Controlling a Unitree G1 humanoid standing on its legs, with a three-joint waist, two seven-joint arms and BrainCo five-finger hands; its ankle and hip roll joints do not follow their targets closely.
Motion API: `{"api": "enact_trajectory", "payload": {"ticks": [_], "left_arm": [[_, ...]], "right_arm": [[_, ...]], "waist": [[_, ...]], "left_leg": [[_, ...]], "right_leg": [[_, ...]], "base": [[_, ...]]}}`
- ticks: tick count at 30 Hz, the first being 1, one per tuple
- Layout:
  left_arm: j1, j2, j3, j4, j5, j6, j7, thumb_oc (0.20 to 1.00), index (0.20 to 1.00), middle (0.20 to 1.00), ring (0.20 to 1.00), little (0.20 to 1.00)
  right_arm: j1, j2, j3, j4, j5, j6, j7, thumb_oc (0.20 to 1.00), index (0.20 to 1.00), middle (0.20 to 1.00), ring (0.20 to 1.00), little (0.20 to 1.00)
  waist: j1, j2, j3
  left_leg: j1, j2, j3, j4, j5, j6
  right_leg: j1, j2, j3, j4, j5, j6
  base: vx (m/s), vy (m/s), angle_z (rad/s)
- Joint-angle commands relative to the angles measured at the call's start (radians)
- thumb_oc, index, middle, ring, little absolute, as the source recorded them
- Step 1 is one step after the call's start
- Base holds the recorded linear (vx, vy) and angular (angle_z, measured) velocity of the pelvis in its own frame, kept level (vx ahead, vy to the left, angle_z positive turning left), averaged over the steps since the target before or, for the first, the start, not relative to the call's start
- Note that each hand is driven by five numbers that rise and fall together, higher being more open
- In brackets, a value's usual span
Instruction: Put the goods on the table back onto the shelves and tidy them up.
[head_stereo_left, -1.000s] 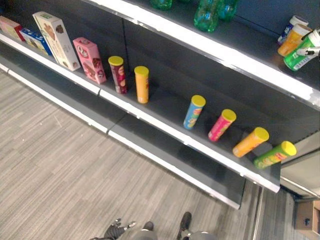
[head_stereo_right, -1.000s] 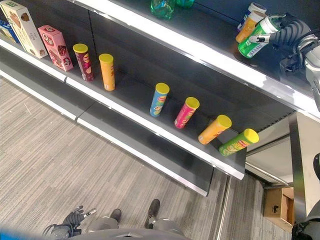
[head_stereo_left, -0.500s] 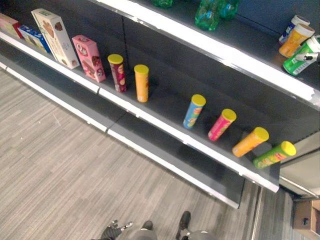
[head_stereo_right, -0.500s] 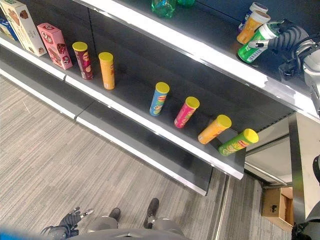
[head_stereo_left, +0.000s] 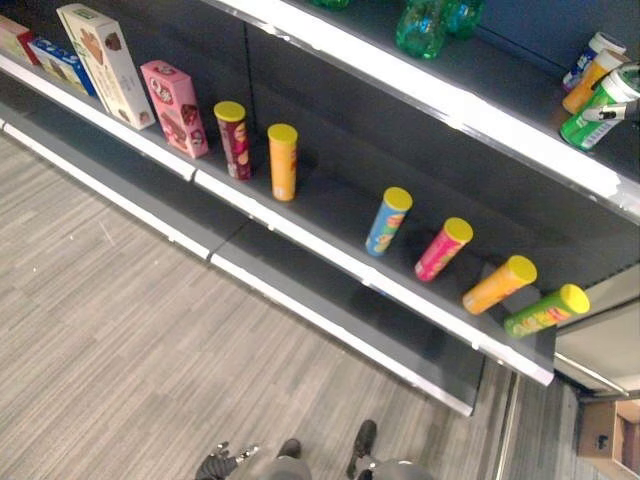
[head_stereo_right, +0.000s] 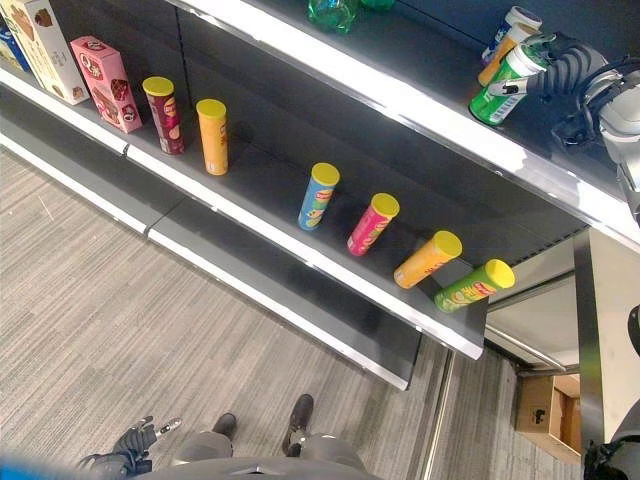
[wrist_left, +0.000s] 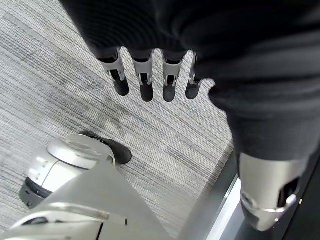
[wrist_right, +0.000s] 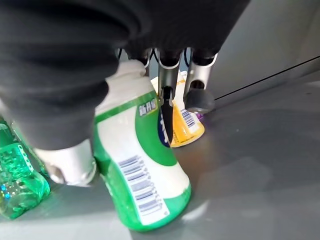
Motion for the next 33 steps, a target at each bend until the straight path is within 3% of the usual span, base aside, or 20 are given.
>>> {"api": "enact_trajectory", "payload": {"ticks": [1,2,3,4,5,13,22,24,25,26,28,33], "left_arm": [[-0.032,0.047,-0.001,0.025,0.002,-0.030,0.000,1.000,1.000,1.000,1.000,1.000],[-0.031,0.047,0.000,0.027,0.003,-0.030,-0.001,1.000,1.000,1.000,1.000,1.000],[-0.031,0.047,-0.001,0.027,0.003,-0.030,-0.001,1.000,1.000,1.000,1.000,1.000],[-0.032,0.049,0.001,0.029,0.004,-0.031,0.000,1.000,1.000,1.000,1.000,1.000],[-0.032,0.049,0.001,0.029,0.004,-0.031,0.000,1.000,1.000,1.000,1.000,1.000],[-0.026,0.052,0.011,0.040,0.004,-0.032,0.007,1.000,1.000,1.000,1.000,1.000],[-0.028,0.041,0.031,0.057,0.001,-0.039,0.036,1.000,1.000,1.000,1.000,1.000],[-0.027,0.018,0.048,0.063,0.006,-0.038,0.050,1.000,1.000,1.000,1.000,1.000],[-0.021,0.000,0.060,0.069,0.019,-0.036,0.057,1.000,1.000,1.000,1.000,1.000],[-0.021,0.007,0.058,0.069,0.020,-0.036,0.058,1.000,1.000,1.000,1.000,1.000],[-0.016,-0.003,0.072,0.072,0.052,-0.030,0.058,1.000,1.000,1.000,1.000,1.000],[-0.024,-0.003,0.061,-0.001,0.090,-0.023,0.045,1.000,1.000,1.000,1.000,1.000]], "right_arm": [[-0.087,-0.064,0.052,-0.010,-0.010,-0.015,0.002,0.200,0.200,0.200,0.200,0.200],[-0.081,-0.065,0.049,-0.011,-0.013,-0.015,0.002,0.200,0.200,0.200,0.200,0.200],[-0.080,-0.065,0.048,-0.011,-0.013,-0.015,0.002,0.319,0.319,0.319,0.319,0.319],[-0.083,-0.065,0.051,-0.007,-0.020,-0.017,-0.002,0.837,0.837,0.837,0.837,0.837],[-0.083,-0.065,0.051,-0.007,-0.020,-0.017,-0.002,1.000,1.000,1.000,1.000,1.000],[-0.092,-0.081,-0.007,-0.010,0.009,-0.042,-0.053,1.000,1.000,1.000,1.000,1.000],[-0.104,-0.146,-0.188,-0.044,0.043,-0.125,-0.219,1.000,1.000,1.000,1.000,1.000],[-0.021,-0.179,-0.333,-0.162,0.049,-0.176,-0.293,1.000,1.000,1.000,1.000,1.000],[0.104,-0.184,-0.497,-0.276,0.056,-0.209,-0.330,1.000,1.000,1.000,1.000,1.000],[0.140,-0.183,-0.531,-0.286,0.052,-0.207,-0.333,1.000,1.000,1.000,1.000,1.000],[0.392,-0.139,-0.781,-0.501,0.002,-0.253,-0.369,1.000,1.000,1.000,1.000,1.000],[0.719,-0.018,-1.046,-0.793,-0.135,-0.250,-0.392,1.000,1.000,1.000,1.000,1.000]], "waist": [[0.011,-0.002,0.008],[0.010,-0.001,0.007],[0.010,-0.001,0.007],[0.010,0.001,0.007],[0.010,0.001,0.008],[-0.002,0.012,-0.001],[-0.026,0.019,-0.017],[-0.045,0.031,-0.027],[-0.064,0.045,-0.033],[-0.061,0.039,-0.034],[-0.087,0.049,-0.044],[-0.133,0.072,-0.050]], "left_leg": [[-0.010,0.048,0.074,-0.037,0.003,-0.093],[-0.009,0.048,0.074,-0.037,0.002,-0.093],[-0.009,0.048,0.074,-0.037,0.002,-0.093],[-0.009,0.048,0.075,-0.037,0.002,-0.092],[-0.009,0.048,0.075,-0.037,0.002,-0.092],[-0.001,0.049,0.086,-0.038,-0.002,-0.089],[0.009,0.050,0.098,-0.039,-0.012,-0.080],[0.013,0.050,0.104,-0.039,-0.019,-0.075],[0.017,0.052,0.110,-0.039,-0.026,-0.070],[0.016,0.052,0.110,-0.038,-0.027,-0.070],[0.024,0.049,0.132,-0.032,-0.043,-0.052],[0.026,0.029,0.201,0.007,-0.080,-0.016]], "right_leg": [[0.102,-0.028,-0.018,0.074,-0.219,0.086],[0.103,-0.028,-0.017,0.073,-0.218,0.087],[0.103,-0.028,-0.017,0.073,-0.218,0.087],[0.103,-0.029,-0.016,0.073,-0.217,0.087],[0.103,-0.029,-0.016,0.073,-0.217,0.087],[0.106,-0.030,-0.010,0.070,-0.214,0.090],[0.107,-0.031,0.005,0.070,-0.211,0.095],[0.108,-0.031,0.014,0.068,-0.211,0.096],[0.105,-0.032,0.022,0.070,-0.211,0.100],[0.105,-0.031,0.022,0.070,-0.211,0.099],[0.098,-0.037,0.053,0.071,-0.201,0.109],[0.050,-0.054,0.157,0.092,-0.165,0.140]], "base": [[0.00,0.000,0.00],[0.00,0.000,0.00],[0.00,0.000,0.00],[0.00,0.000,0.00],[0.00,0.000,0.00],[0.00,0.003,-0.02],[0.00,0.008,-0.03],[0.03,0.043,-0.05],[0.02,0.034,-0.04],[0.02,0.056,-0.20],[0.00,0.098,-0.25],[-0.05,0.188,-0.57]]}}
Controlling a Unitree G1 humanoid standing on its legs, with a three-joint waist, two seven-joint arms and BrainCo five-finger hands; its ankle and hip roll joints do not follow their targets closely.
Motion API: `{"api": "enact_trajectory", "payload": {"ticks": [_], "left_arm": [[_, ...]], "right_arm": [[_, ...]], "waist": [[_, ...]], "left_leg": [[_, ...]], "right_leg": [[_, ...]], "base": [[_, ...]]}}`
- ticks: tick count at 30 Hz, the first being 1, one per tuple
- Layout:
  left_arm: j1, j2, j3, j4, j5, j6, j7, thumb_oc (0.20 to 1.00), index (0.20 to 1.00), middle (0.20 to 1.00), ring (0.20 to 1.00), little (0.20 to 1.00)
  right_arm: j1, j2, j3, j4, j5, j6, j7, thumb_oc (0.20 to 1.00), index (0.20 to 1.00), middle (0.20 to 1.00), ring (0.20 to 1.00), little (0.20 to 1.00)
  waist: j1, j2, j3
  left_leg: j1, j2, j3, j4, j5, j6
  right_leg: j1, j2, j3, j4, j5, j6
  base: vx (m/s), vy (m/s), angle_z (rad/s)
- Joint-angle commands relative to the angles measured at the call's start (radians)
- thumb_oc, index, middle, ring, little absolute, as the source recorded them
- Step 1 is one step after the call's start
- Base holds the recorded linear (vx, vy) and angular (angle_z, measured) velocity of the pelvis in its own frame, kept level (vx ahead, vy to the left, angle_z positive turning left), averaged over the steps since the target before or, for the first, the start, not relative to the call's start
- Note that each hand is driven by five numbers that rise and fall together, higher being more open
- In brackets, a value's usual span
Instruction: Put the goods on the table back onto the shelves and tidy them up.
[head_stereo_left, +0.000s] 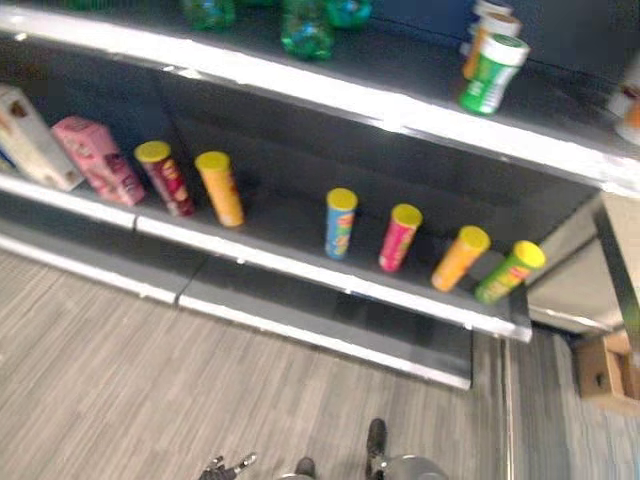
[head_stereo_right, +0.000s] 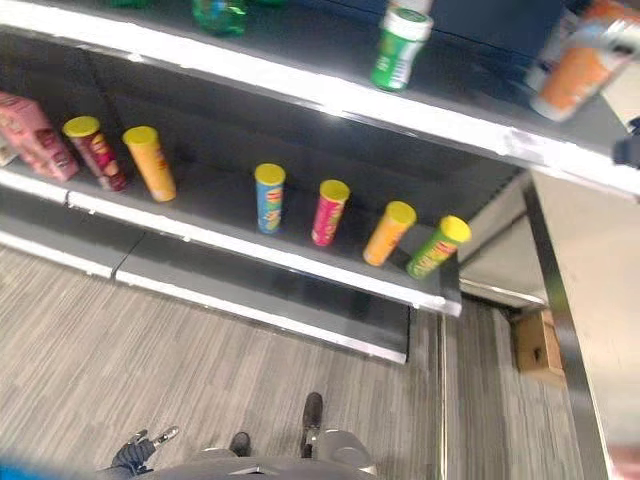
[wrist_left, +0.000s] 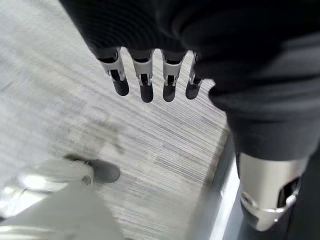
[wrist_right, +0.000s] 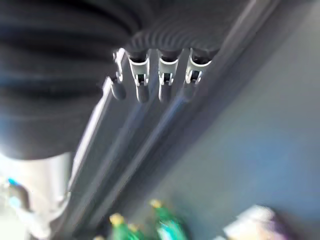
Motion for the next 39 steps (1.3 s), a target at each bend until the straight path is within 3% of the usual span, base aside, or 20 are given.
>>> {"api": "enact_trajectory", "payload": {"ticks": [1,6,9,11,14,18,20,24,29,31,39], "left_arm": [[-0.058,0.060,-0.029,0.034,0.055,-0.024,-0.005,1.000,1.000,1.000,1.000,1.000],[-0.074,0.077,-0.051,-0.057,0.065,-0.035,-0.012,1.000,1.000,1.000,1.000,1.000],[-0.076,0.095,-0.052,-0.083,0.068,-0.036,-0.016,1.000,1.000,1.000,1.000,1.000],[-0.065,0.122,-0.042,-0.104,0.068,-0.032,-0.020,1.000,1.000,1.000,1.000,1.000],[-0.058,0.124,-0.040,-0.105,0.071,-0.029,-0.019,1.000,1.000,1.000,1.000,1.000],[-0.057,0.119,-0.038,-0.094,0.080,-0.027,-0.019,1.000,1.000,1.000,1.000,1.000],[-0.061,0.112,-0.027,-0.090,0.085,-0.022,-0.017,1.000,1.000,1.000,1.000,1.000],[-0.060,0.105,-0.028,-0.092,0.089,-0.019,-0.015,1.000,1.000,1.000,1.000,1.000],[-0.070,0.096,-0.025,-0.076,0.097,-0.018,-0.017,1.000,1.000,1.000,1.000,1.000],[-0.071,0.083,-0.033,-0.091,0.098,-0.017,-0.018,1.000,1.000,1.000,1.000,1.000],[-0.057,0.050,-0.070,-0.099,0.128,-0.006,-0.047,1.000,1.000,1.000,1.000,1.000]], "right_arm": [[-0.197,-0.005,-0.001,0.056,-0.085,-0.026,-0.047,1.000,1.000,1.000,1.000,1.000],[-0.151,0.046,-0.020,-0.039,-0.183,-0.022,-0.069,1.000,1.000,1.000,1.000,1.000],[-0.163,0.050,-0.004,-0.049,-0.195,-0.016,-0.067,1.000,1.000,1.000,1.000,1.000],[-0.197,0.005,0.024,-0.041,-0.216,-0.015,-0.080,1.000,1.000,1.000,1.000,1.000],[-0.221,-0.023,0.042,-0.015,-0.218,-0.009,-0.087,1.000,1.000,1.000,1.000,1.000],[-0.188,-0.019,0.013,-0.015,-0.231,-0.003,-0.091,1.000,1.000,1.000,1.000,1.000],[-0.121,-0.006,-0.052,-0.032,-0.256,0.006,-0.105,1.000,1.000,1.000,1.000,1.000],[-0.047,0.000,-0.113,-0.042,-0.271,0.013,-0.115,1.000,1.000,1.000,1.000,1.000],[0.054,0.034,-0.210,-0.052,-0.274,0.016,-0.121,1.000,1.000,1.000,1.000,1.000],[0.123,0.054,-0.284,-0.060,-0.262,0.016,-0.131,1.000,1.000,1.000,1.000,1.000],[0.238,0.149,-0.380,-0.032,-0.202,0.023,-0.129,1.000,1.000,1.000,1.000,1.000]], "waist": [[0.025,-0.018,-0.025],[-0.016,-0.005,0.009],[-0.015,0.002,0.037],[-0.003,0.024,0.048],[0.007,0.025,0.023],[0.013,0.013,-0.002],[0.002,-0.005,-0.017],[-0.003,-0.013,-0.024],[-0.016,-0.011,-0.031],[-0.038,0.005,-0.038],[-0.077,0.054,-0.042]], "left_leg": [[-0.034,0.039,0.055,0.024,-0.071,-0.024],[-0.039,0.021,0.108,0.048,-0.085,0.006],[-0.053,0.031,0.154,0.077,-0.088,0.015],[-0.085,0.067,0.220,0.103,-0.080,0.019],[-0.114,0.089,0.260,0.109,-0.070,0.014],[-0.130,0.101,0.296,0.119,-0.075,0.007],[-0.138,0.113,0.330,0.136,-0.086,-0.004],[-0.124,0.128,0.359,0.139,-0.089,-0.019],[-0.103,0.148,0.370,0.128,-0.077,-0.042],[-0.083,0.171,0.371,0.110,-0.064,-0.060],[-0.050,0.207,0.379,0.085,-0.039,-0.089]], "right_leg": [[0.054,-0.069,0.022,0.098,-0.184,0.138],[-0.024,-0.061,0.129,0.154,-0.140,0.171],[-0.071,-0.054,0.144,0.206,-0.135,0.186],[-0.044,-0.098,0.056,0.251,-0.179,0.160],[-0.008,-0.150,0.000,0.235,-0.168,0.155],[0.034,-0.194,-0.043,0.194,-0.114,0.174],[0.038,-0.220,-0.079,0.133,-0.055,0.195],[0.052,-0.202,-0.092,0.076,-0.039,0.205],[0.070,-0.174,-0.104,0.047,-0.091,0.195],[0.081,-0.152,-0.105,0.045,-0.129,0.179],[0.105,-0.112,-0.098,0.040,-0.185,0.147]], "base": [[-0.04,0.134,-0.59],[-0.08,0.139,-0.75],[-0.14,0.066,-0.69],[-0.29,0.063,-1.47],[-0.13,-0.036,-0.97],[-0.02,-0.087,-0.51],[0.04,-0.228,-0.55],[0.04,-0.169,-0.60],[0.05,-0.123,-0.19],[0.07,-0.155,-0.01],[0.03,-0.074,0.00]]}}
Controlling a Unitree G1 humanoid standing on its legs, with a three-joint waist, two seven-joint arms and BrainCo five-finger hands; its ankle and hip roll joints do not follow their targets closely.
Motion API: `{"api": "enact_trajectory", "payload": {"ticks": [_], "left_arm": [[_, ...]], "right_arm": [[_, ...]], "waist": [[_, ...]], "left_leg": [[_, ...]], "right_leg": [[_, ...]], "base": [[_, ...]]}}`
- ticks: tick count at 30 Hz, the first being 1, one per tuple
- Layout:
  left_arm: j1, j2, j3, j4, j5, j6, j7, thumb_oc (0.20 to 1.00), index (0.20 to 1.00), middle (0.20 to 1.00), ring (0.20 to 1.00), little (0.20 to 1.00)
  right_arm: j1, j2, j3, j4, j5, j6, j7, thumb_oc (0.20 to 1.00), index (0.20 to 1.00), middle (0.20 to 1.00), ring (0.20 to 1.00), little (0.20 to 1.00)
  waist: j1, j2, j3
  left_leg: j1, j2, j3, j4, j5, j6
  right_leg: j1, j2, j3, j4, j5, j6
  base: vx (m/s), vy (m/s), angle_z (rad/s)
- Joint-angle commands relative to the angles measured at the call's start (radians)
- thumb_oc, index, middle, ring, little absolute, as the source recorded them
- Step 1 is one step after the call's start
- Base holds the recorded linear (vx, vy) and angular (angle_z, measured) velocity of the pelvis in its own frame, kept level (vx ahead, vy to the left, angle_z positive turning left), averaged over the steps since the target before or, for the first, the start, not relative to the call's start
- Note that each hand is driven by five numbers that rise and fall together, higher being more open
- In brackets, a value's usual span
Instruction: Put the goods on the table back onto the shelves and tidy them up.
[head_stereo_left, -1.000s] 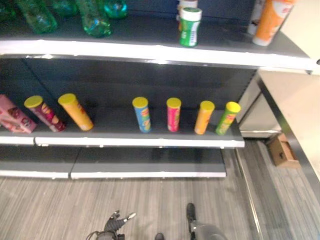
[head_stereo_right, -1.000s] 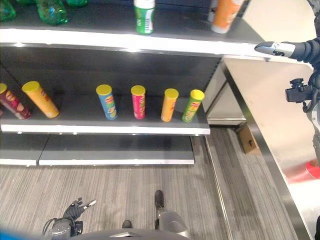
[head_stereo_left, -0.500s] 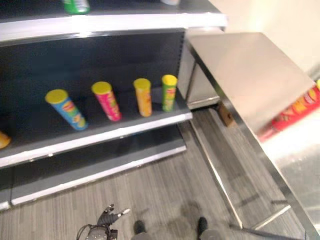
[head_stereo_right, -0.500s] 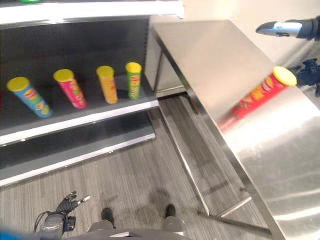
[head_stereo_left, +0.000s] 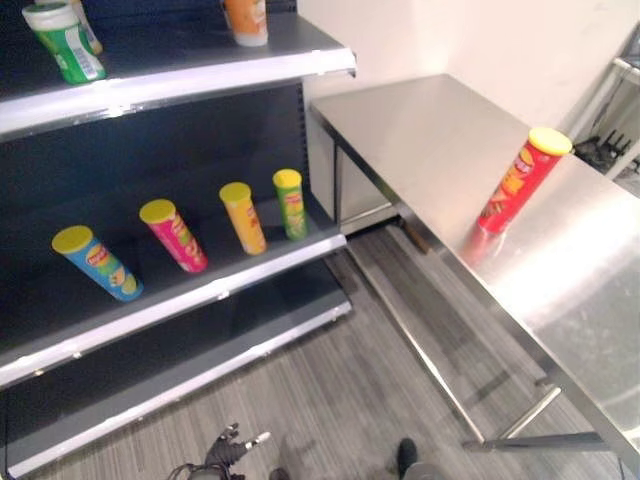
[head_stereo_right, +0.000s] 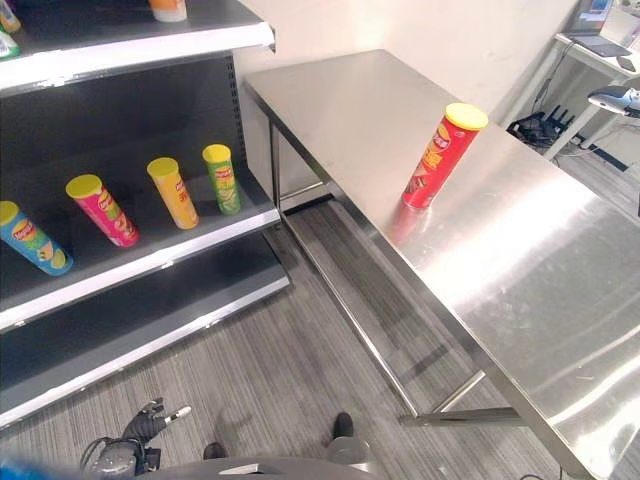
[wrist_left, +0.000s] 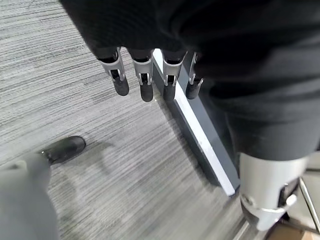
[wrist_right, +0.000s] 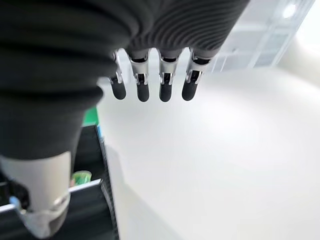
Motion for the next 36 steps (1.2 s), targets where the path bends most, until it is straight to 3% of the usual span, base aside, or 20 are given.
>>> {"api": "enact_trajectory", "payload": {"ticks": [1,5,13,14,28,36], "left_arm": [[-0.051,0.035,-0.010,0.002,0.045,-0.011,-0.012,1.000,1.000,1.000,1.000,1.000],[-0.044,0.030,-0.005,0.018,0.069,-0.001,-0.025,1.000,1.000,1.000,1.000,1.000],[-0.049,0.023,-0.013,0.019,0.079,0.004,-0.024,1.000,1.000,1.000,1.000,1.000],[-0.038,0.016,-0.022,0.009,0.071,0.010,-0.022,1.000,1.000,1.000,1.000,1.000],[-0.011,0.023,-0.051,-0.008,0.028,0.010,-0.008,1.000,1.000,1.000,1.000,1.000],[-0.001,0.019,-0.054,0.000,0.013,0.009,0.009,1.000,1.000,1.000,1.000,1.000]], "right_arm": [[-0.036,-0.008,-0.063,0.032,0.041,-0.001,-0.011,1.000,1.000,1.000,1.000,1.000],[0.024,0.049,-0.064,0.068,0.036,0.022,0.006,1.000,1.000,1.000,1.000,1.000],[0.025,0.094,-0.023,0.105,0.039,0.043,0.017,1.000,1.000,1.000,1.000,1.000],[-0.005,0.123,0.039,0.195,0.038,0.071,0.016,1.000,1.000,1.000,1.000,1.000],[-0.236,-0.022,0.280,0.470,-0.011,0.112,-0.007,1.000,1.000,1.000,1.000,1.000],[-0.303,-0.066,0.320,0.539,-0.037,0.119,-0.033,1.000,1.000,1.000,1.000,1.000]], "waist": [[0.017,0.009,0.030],[0.009,0.033,0.032],[0.008,0.050,0.037],[0.035,0.061,0.046],[0.094,0.059,0.058],[0.112,0.055,0.063]], "left_leg": [[0.026,0.013,-0.056,0.090,-0.135,0.005],[0.037,0.025,-0.054,0.080,-0.120,-0.005],[0.042,0.028,-0.063,0.061,-0.106,-0.013],[0.035,0.020,-0.095,0.052,-0.095,-0.014],[0.012,0.011,-0.161,0.036,-0.075,-0.021],[-0.003,0.007,-0.195,0.029,-0.061,-0.023]], "right_leg": [[0.018,0.025,-0.002,0.043,-0.113,0.014],[0.031,0.041,-0.005,0.040,-0.132,0.000],[0.040,0.048,-0.016,0.042,-0.145,-0.008],[0.056,0.048,-0.039,0.047,-0.162,-0.019],[0.069,0.054,-0.081,0.049,-0.181,-0.035],[0.074,0.058,-0.104,0.049,-0.187,-0.039]], "base": [[0.02,-0.053,0.00],[0.02,-0.044,0.01],[0.01,-0.014,0.02],[0.04,-0.069,0.07],[0.01,-0.031,0.25],[0.01,-0.015,0.10]]}}
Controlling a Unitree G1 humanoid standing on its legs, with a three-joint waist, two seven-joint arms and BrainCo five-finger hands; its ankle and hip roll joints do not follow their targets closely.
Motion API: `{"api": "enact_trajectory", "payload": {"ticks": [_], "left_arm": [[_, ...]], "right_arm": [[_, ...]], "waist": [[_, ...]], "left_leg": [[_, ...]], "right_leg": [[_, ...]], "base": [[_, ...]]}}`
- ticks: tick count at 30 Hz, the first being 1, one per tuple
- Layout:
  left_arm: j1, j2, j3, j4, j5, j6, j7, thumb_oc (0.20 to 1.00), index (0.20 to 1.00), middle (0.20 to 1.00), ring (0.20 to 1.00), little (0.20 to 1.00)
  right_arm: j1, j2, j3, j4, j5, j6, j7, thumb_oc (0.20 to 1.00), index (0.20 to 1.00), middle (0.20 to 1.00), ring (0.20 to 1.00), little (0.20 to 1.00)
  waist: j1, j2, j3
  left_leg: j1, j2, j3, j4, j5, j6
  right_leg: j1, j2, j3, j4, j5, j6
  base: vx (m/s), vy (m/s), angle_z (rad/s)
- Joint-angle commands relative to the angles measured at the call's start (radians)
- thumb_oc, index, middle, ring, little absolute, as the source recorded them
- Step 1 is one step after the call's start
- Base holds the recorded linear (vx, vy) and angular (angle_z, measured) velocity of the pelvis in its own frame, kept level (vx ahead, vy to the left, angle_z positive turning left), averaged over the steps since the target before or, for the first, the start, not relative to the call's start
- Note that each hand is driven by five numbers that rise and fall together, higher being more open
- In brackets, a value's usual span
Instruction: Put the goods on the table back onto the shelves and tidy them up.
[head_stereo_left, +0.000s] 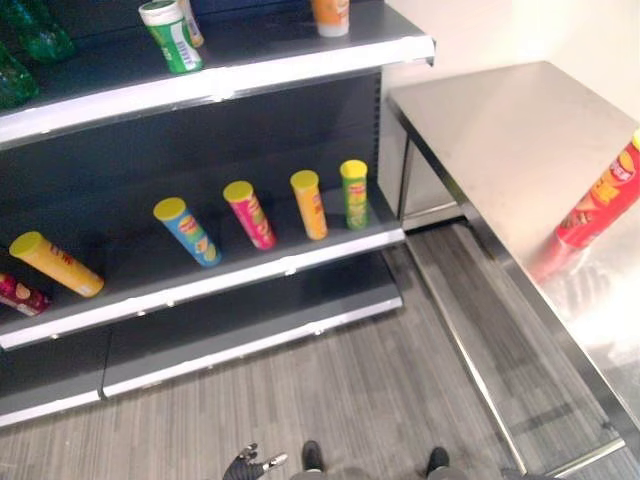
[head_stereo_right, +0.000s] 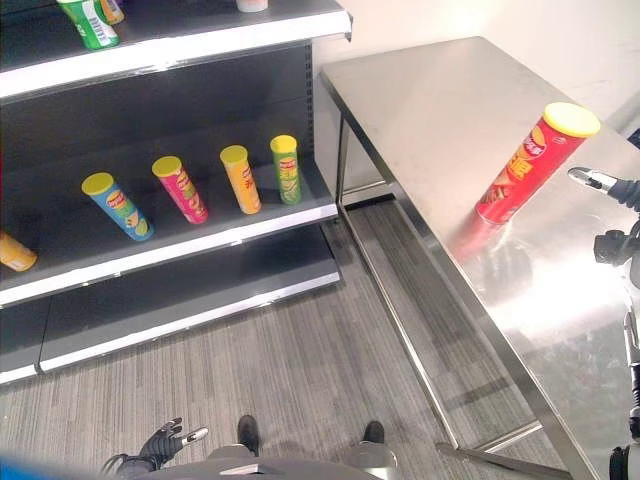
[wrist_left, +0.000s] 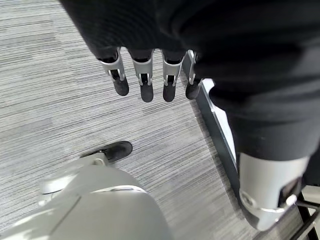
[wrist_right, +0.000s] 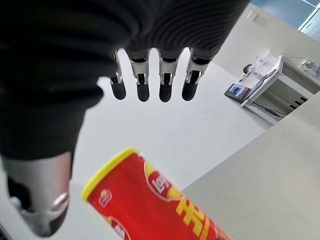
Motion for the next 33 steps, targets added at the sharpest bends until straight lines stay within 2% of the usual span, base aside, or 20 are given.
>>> {"api": "enact_trajectory", "payload": {"ticks": [1,9,17,27,33], "left_arm": [[-0.058,0.054,-0.020,0.025,-0.016,-0.026,0.019,1.000,1.000,1.000,1.000,1.000],[-0.056,0.058,-0.032,0.029,-0.031,-0.031,0.026,1.000,1.000,1.000,1.000,1.000],[-0.056,0.058,-0.041,0.033,-0.047,-0.036,0.030,1.000,1.000,1.000,1.000,1.000],[-0.054,0.056,-0.044,0.030,-0.056,-0.039,0.031,1.000,1.000,1.000,1.000,1.000],[-0.027,0.063,-0.064,-0.030,-0.079,-0.043,0.024,1.000,1.000,1.000,1.000,1.000]], "right_arm": [[-0.112,-0.102,0.032,0.041,-0.002,-0.029,-0.026,1.000,1.000,1.000,1.000,1.000],[-0.242,-0.167,0.153,0.177,0.013,-0.021,-0.009,1.000,1.000,1.000,1.000,1.000],[-0.353,-0.189,0.272,0.281,0.034,-0.010,0.024,1.000,1.000,1.000,1.000,1.000],[-0.382,-0.190,0.334,0.308,0.035,-0.001,0.059,1.000,1.000,1.000,1.000,1.000],[-0.457,-0.203,0.398,0.383,0.027,0.006,0.059,1.000,1.000,1.000,1.000,1.000]], "waist": [[0.016,-0.051,-0.003],[0.029,-0.057,0.001],[0.040,-0.060,0.007],[0.044,-0.064,0.011],[0.055,-0.061,0.018]], "left_leg": [[0.037,0.006,-0.030,0.058,-0.112,-0.022],[0.035,0.005,-0.041,0.050,-0.103,-0.025],[0.029,0.005,-0.049,0.046,-0.095,-0.029],[0.029,0.003,-0.052,0.046,-0.093,-0.030],[0.020,0.003,-0.064,0.045,-0.088,-0.029]], "right_leg": [[0.006,0.042,0.045,0.050,-0.156,-0.038],[0.013,0.046,0.030,0.045,-0.157,-0.040],[0.013,0.048,0.022,0.046,-0.157,-0.042],[0.013,0.047,0.015,0.046,-0.156,-0.042],[0.007,0.046,0.010,0.047,-0.155,-0.041]], "base": [[0.00,-0.025,0.08],[0.00,-0.011,0.08],[0.00,-0.003,0.01],[0.00,0.000,0.00],[0.00,-0.001,0.04]]}}
